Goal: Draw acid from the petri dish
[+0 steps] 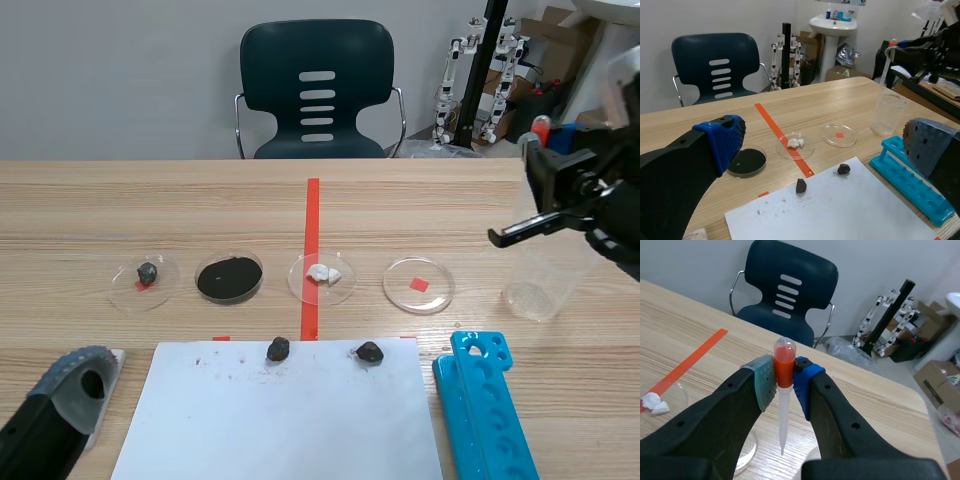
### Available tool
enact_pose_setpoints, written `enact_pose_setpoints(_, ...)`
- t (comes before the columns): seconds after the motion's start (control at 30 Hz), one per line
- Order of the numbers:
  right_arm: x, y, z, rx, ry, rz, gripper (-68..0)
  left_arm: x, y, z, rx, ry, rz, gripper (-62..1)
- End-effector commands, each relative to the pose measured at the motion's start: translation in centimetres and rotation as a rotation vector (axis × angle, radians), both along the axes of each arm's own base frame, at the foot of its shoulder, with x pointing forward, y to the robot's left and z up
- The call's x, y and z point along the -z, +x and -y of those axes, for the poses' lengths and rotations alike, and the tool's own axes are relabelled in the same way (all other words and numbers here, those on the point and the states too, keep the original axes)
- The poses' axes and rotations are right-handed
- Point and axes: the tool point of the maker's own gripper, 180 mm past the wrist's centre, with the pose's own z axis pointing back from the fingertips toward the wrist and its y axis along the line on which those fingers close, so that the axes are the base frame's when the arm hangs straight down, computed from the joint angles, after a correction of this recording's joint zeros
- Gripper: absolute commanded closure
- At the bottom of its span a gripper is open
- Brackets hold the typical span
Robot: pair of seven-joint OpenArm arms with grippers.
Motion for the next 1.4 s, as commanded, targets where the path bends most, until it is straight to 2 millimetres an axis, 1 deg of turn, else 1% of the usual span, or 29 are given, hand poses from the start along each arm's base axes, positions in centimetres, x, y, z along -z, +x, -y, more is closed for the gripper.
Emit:
enact_pose_setpoints(0.0,-0.1,0.7,-0.6,-0.014,0.011,0.001,-9.3,-0.8,0.0,0.1,-0.003,-0.023,0.021,-62.3)
enact_pose_setpoints(0.17,1.0,2.4,-1.6,-0.034,0.049,-0.030,-9.3,-0.8,0.0,0.1,-0.003,-0.023,0.021,-62.3)
enact_pose_setpoints(0.3,1.3,3.2,-1.7,-0.039,0.112,-0.039,-9.3,-0.8,0.0,0.1,-0.003,-0.023,0.021,-62.3)
enact_pose_setpoints(0.57,3.1,4.3,-3.0,-0.117,0.126,-0.089,-9.3,-0.8,0.0,0.1,-0.003,-0.023,0.021,-62.3)
enact_pose_setpoints(0.77,2.6,4.7,-3.2,-0.155,0.174,-0.038,-9.3,-0.8,0.0,0.1,-0.003,-0.023,0.021,-62.3)
enact_pose_setpoints(0.93,3.5,4.6,-3.5,-0.188,0.199,-0.044,-9.3,-0.8,0.0,0.1,-0.003,-0.023,0.021,-62.3)
enact_pose_setpoints(1.2,5.1,4.9,-4.5,-0.214,0.208,-0.080,-9.3,-0.8,0.0,0.1,-0.003,-0.023,0.021,-62.3)
enact_pose_setpoints(1.37,5.2,4.7,-5.0,-0.231,0.223,-0.064,-9.3,-0.8,0.0,0.1,-0.003,-0.023,0.021,-62.3)
